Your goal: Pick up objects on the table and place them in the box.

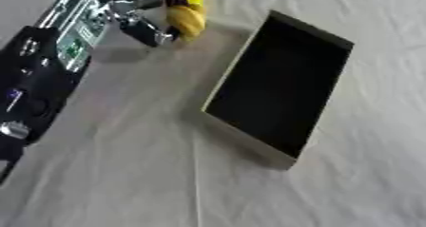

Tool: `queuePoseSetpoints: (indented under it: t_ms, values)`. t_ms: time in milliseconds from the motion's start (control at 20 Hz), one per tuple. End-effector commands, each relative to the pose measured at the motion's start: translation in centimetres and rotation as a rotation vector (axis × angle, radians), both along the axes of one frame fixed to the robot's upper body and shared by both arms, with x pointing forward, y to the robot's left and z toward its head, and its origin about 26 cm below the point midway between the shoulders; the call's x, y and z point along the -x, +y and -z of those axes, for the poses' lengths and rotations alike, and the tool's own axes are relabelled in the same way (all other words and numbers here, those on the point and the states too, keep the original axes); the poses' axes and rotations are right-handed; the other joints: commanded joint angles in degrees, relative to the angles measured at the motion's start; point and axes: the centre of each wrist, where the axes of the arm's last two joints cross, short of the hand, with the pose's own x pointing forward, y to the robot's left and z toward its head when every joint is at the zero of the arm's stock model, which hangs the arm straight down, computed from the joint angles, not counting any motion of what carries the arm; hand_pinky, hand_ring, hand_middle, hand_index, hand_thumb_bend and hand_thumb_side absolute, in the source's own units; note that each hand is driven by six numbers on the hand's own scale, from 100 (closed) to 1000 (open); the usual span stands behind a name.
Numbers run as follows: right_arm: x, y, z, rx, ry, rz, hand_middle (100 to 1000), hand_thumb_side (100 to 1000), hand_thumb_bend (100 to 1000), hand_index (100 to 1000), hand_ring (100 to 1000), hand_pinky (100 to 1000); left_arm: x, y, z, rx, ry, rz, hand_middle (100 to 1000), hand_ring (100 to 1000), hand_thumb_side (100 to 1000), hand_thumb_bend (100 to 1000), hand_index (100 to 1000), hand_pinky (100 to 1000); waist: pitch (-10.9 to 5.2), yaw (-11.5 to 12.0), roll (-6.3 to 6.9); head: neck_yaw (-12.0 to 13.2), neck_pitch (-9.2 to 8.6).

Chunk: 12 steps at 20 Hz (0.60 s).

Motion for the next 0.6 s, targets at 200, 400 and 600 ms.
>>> queuePoseSetpoints:
  t_ms: [200, 400, 600]
  values:
    - [0.8, -0.3, -1.2, 0.030, -0.042, 0.026, 762, 472, 100, 785, 791, 872, 4.0, -0.8, -4.7, 0.069, -0.057, 0.111, 578, 637, 143, 100, 686, 705, -2.25, 0.18, -0.58, -0.73, 0.46]
    - [0.9, -0.5, -1.3, 0.033, -0.049, 0.038, 762, 465, 100, 784, 790, 870, 7.7, -3.6, -5.5, 0.102, -0.075, 0.289, 560, 610, 148, 100, 675, 695, -2.47, 0.57, -0.72, -1.30, 0.47]
    - [1.0, -0.6, -1.3, 0.039, -0.052, 0.049, 762, 461, 100, 784, 790, 870, 12.4, -6.8, -5.2, 0.100, -0.070, 0.493, 553, 603, 152, 100, 673, 680, -2.73, 1.24, -0.84, -2.07, 0.36]
